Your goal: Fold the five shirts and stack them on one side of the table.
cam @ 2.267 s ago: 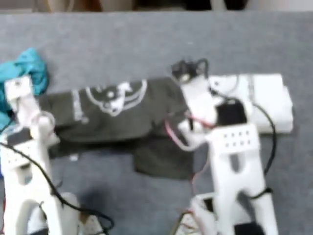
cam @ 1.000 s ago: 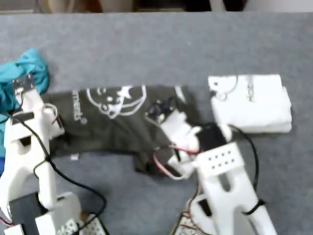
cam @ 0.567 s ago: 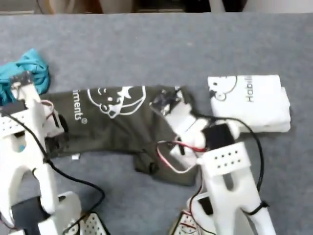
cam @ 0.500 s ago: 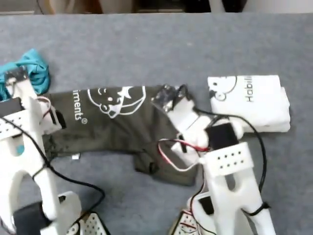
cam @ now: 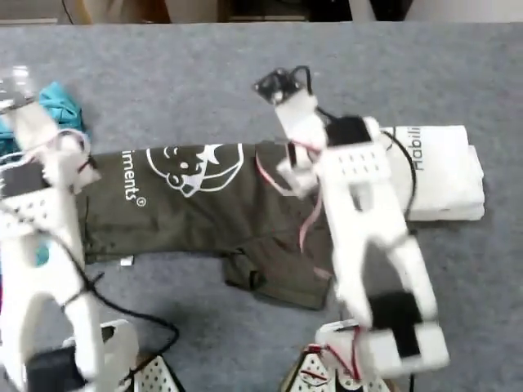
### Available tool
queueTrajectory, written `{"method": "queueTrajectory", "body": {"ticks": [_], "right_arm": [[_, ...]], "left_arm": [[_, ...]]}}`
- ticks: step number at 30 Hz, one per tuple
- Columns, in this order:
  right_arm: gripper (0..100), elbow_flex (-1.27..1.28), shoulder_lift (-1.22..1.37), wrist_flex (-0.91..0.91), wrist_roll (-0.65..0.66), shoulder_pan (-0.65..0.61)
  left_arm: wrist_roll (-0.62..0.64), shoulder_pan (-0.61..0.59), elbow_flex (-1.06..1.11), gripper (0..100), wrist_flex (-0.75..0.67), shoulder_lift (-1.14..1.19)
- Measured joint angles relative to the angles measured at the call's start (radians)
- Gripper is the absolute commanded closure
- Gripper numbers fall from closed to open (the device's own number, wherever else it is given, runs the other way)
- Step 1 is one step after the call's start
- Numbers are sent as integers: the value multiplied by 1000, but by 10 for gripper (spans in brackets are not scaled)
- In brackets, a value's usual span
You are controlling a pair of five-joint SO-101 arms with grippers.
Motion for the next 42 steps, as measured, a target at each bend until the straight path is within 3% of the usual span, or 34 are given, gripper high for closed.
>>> {"method": "queueTrajectory", "body": {"ticks": [6, 12, 26, 30, 33, 38, 42], "right_arm": [[995, -327, 379, 0, -69, 0], [995, -641, 733, -5, -77, 14], [996, -1528, 1286, 25, -78, 124], [996, -1705, 1283, 199, -78, 132], [996, -1686, 1229, 377, -78, 100], [996, -1493, 1053, 400, -78, 58], [995, -1191, 825, 400, -78, 5]], "left_arm": [[37, 23, -28, 981, -229, 379], [81, -58, -181, 981, -270, 697], [81, -94, -327, 981, -339, 810], [81, -94, -327, 981, -341, 810], [81, -94, -327, 981, -341, 810], [81, -101, -327, 981, -307, 787], [81, -115, -327, 981, -287, 752]]}}
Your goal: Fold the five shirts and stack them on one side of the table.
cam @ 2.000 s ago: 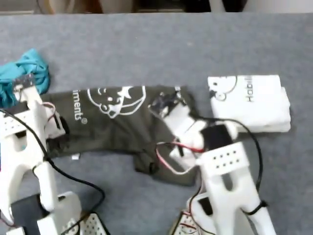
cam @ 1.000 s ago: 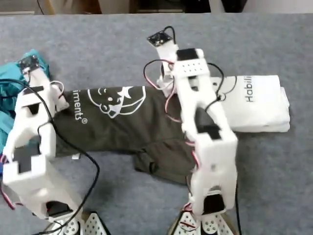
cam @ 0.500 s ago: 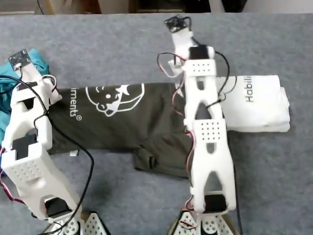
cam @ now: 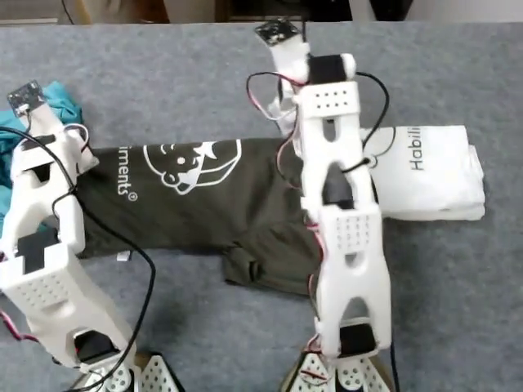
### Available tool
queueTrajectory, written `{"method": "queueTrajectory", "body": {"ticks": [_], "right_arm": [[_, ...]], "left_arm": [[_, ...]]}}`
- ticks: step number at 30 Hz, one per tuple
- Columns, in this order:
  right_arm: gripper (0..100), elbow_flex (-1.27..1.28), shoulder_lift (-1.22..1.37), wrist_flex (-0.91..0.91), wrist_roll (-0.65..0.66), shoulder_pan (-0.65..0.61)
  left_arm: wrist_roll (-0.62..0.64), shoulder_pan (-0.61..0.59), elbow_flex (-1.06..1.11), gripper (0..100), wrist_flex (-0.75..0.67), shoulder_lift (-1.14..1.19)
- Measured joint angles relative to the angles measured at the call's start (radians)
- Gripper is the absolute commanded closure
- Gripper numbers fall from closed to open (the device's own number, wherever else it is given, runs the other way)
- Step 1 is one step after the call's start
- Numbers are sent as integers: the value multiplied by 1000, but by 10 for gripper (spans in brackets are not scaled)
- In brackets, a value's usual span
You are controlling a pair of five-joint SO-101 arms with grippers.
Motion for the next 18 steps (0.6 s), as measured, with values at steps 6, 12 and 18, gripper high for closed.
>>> {"method": "queueTrajectory", "body": {"ticks": [6, 12, 18], "right_arm": [[995, 491, -161, -147, 0, -25], [995, 592, -77, -342, 0, -25], [995, 417, 95, -417, 0, 51]], "left_arm": [[-2, -3, 0, 981, 0, -20], [-11, -3, -2, 981, -51, 3], [-41, 3, -69, 981, -110, 129]]}}
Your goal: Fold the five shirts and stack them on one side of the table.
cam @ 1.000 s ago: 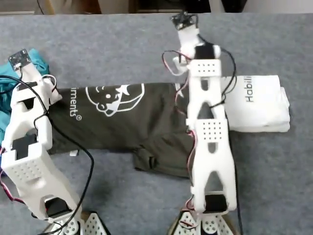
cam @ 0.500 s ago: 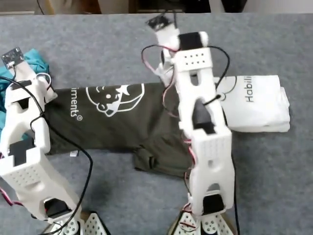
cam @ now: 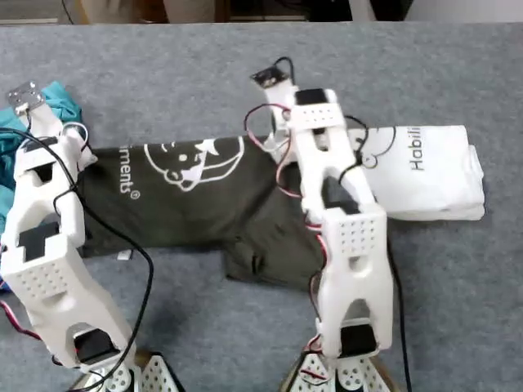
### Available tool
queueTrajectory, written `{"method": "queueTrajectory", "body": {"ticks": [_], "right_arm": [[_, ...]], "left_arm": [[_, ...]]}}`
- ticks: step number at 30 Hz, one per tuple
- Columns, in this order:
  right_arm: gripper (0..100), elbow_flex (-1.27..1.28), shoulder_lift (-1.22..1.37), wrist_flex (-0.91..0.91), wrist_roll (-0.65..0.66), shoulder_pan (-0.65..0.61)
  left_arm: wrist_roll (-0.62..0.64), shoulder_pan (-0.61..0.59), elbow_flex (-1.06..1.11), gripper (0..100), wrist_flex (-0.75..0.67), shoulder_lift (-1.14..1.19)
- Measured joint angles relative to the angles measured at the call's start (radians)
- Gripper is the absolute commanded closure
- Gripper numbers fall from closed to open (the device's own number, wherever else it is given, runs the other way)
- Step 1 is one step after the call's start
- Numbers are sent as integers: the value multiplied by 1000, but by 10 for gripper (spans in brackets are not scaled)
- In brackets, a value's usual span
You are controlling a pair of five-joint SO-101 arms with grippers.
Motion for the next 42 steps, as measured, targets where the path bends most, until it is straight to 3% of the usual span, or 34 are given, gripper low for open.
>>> {"method": "queueTrajectory", "body": {"ticks": [4, 12, 17, 20, 24, 32, 36, 42], "right_arm": [[995, -207, 107, 61, 0, 28], [996, -628, 198, 391, 2, -21], [996, -710, 141, 417, 49, -43], [996, -562, -9, 417, 95, -77], [995, -157, -311, 417, 163, -153], [995, 674, -740, 235, 189, -206], [995, 872, -756, 172, 189, -229], [995, 1010, -767, 66, 187, -285]], "left_arm": [[-55, 8, -100, 981, 81, 52], [-54, 8, -166, 981, 109, 89], [-3, -8, -166, 982, 118, 74], [9, -15, -127, 982, 126, 26], [32, -17, 0, 982, 81, -112], [32, 32, 488, 981, -279, -459], [34, 32, 595, 981, -417, -491], [32, 35, 594, 981, -445, -463]]}}
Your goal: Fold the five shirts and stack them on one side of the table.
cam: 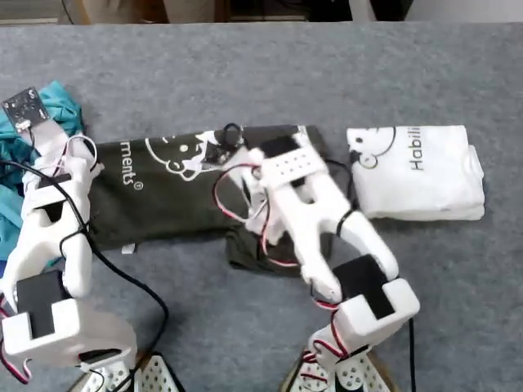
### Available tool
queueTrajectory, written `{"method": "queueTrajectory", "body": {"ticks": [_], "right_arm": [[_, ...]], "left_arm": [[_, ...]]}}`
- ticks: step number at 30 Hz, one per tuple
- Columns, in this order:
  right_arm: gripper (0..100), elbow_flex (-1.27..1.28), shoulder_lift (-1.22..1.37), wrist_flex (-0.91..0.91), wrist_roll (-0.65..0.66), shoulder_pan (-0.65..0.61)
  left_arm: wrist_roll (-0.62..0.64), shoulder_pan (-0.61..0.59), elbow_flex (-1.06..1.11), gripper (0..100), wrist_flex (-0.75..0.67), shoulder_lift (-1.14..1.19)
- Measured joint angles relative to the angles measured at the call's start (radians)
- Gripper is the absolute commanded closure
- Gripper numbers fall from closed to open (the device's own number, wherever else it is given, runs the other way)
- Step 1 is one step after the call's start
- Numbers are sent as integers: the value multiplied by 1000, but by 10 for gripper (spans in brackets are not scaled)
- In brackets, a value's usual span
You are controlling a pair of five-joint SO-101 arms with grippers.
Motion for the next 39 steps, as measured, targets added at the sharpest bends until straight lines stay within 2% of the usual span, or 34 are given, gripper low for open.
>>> {"method": "queueTrajectory", "body": {"ticks": [15, 17, 23, 33, 39], "right_arm": [[995, 41, -5, -46, 2, -201], [995, 38, -5, -46, 2, -183], [995, -18, -5, -46, 0, -23], [995, -32, 52, -164, 0, 44], [995, -32, 129, -166, -5, 5]], "left_arm": [[2, 0, -26, 981, 0, 34], [2, 0, -26, 981, 0, 34], [2, 0, -26, 981, 0, 34], [0, 0, -26, 981, 0, 34], [0, 0, -26, 981, 0, 34]]}}
